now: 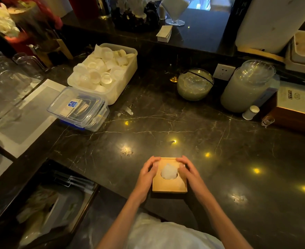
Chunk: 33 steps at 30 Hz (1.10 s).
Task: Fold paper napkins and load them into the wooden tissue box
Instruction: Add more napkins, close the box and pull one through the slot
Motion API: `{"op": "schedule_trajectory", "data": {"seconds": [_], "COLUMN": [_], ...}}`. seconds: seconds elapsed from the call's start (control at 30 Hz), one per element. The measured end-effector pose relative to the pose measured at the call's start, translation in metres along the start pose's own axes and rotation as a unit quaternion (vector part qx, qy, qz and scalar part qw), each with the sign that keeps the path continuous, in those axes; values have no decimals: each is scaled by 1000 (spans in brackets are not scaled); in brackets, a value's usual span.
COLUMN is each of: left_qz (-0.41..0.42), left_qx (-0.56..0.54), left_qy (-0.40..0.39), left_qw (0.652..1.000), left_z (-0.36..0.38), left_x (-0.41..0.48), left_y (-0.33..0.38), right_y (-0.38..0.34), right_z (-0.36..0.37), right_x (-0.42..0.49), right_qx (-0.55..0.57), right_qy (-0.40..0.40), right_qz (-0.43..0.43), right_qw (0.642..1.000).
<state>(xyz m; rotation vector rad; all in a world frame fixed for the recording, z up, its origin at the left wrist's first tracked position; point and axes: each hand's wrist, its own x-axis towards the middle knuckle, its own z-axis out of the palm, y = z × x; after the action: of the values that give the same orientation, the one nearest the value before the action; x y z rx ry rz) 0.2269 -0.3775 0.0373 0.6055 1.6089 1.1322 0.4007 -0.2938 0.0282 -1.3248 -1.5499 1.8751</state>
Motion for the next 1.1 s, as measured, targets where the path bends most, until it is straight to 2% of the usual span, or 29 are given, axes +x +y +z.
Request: {"op": "schedule_trajectory", "data": {"seconds": [0.1,0.2,0.3,0.4,0.57,0.77,0.93,1.1], "left_qz": [-39,-70,-71,-60,-40,0,61,94], "left_qx": [-47,-30,-28,-28,-14,66,137,183], "left_qy": [12,-39,-59,-63,-57,-59,-54,-62], "left_qw": [998,996,995,996,997,996,987,977], "left_z": [-2,3,7,-2,-30,-69,-88,-97], "left_x": [-4,-5,0,23,101,224,316,379], "left_y": [2,-7,-12,-8,17,65,124,154], "right_y": [3,19,24,19,-24,-80,-126,-155], "right_z": [1,14,32,46,67,89,89,82], "right_x": [-3,-3,0,17,83,197,294,356], "right_qx": [68,84,73,41,30,-26,-66,-178], "right_qy": [36,47,88,140,204,299,330,326], "right_qz": [37,71,89,68,63,54,55,86], "right_qw": [996,993,989,987,976,952,940,925]}}
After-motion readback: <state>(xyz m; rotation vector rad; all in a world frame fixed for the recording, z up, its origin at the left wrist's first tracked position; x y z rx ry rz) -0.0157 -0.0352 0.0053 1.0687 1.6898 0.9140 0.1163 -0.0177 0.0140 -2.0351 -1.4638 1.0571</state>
